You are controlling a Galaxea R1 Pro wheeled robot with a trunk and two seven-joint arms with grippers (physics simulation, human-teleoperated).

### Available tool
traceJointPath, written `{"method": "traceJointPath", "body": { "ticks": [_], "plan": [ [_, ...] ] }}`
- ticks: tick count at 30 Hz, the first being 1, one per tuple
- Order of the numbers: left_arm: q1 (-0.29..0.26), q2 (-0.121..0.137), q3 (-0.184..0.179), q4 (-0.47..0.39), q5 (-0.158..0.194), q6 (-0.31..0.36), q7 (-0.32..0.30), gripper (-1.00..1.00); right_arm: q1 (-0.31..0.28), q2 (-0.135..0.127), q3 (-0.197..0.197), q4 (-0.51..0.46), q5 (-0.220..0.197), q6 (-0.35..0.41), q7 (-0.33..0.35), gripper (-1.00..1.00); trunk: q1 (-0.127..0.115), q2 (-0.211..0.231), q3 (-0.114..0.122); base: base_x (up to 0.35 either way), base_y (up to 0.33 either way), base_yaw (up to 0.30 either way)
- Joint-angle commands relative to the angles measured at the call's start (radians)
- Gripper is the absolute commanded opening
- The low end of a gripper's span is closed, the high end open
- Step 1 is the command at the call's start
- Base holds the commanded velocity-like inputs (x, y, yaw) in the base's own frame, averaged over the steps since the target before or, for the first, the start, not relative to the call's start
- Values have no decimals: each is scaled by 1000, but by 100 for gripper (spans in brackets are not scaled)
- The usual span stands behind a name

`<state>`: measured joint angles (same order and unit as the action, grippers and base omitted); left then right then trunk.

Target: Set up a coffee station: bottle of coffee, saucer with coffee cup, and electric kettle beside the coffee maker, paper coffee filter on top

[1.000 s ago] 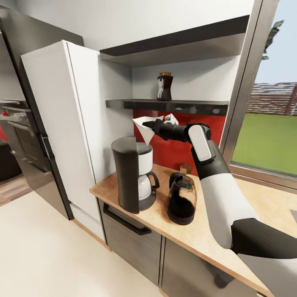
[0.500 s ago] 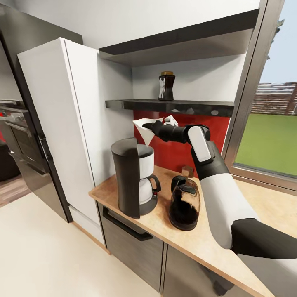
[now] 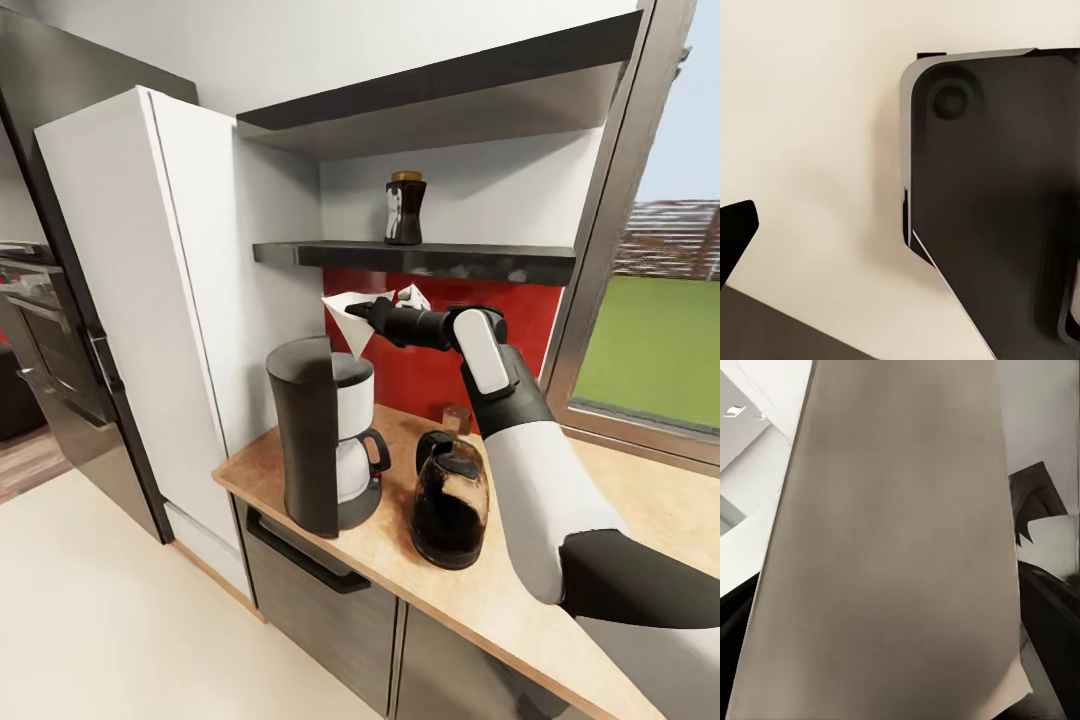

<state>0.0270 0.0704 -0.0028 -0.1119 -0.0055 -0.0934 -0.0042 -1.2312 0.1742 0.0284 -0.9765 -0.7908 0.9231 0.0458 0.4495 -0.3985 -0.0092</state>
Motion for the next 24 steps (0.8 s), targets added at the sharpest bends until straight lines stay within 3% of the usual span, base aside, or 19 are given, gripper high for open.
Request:
{"method": "traceJointPath", "body": {
  "ticks": [1, 8, 24],
  "plan": [
    [1, 0, 0, -2, -1, -2, 0, 100, -1, 0, -1, 12, 3, 3, 5, -100, 1, -1, -1, 44, 0, 0],
    [1, 0, 0, -2, -1, -2, 0, 100, -1, 0, -1, 26, 4, -36, 6, -100, 1, -1, -1, 6, 0, 0],
    [1, 0, 0, -2, -1, -2, 0, 100, 1, 0, 1, 98, 1, -41, 6, -100, 1, -1, -1, 0, 0, 0]
  ]
}}
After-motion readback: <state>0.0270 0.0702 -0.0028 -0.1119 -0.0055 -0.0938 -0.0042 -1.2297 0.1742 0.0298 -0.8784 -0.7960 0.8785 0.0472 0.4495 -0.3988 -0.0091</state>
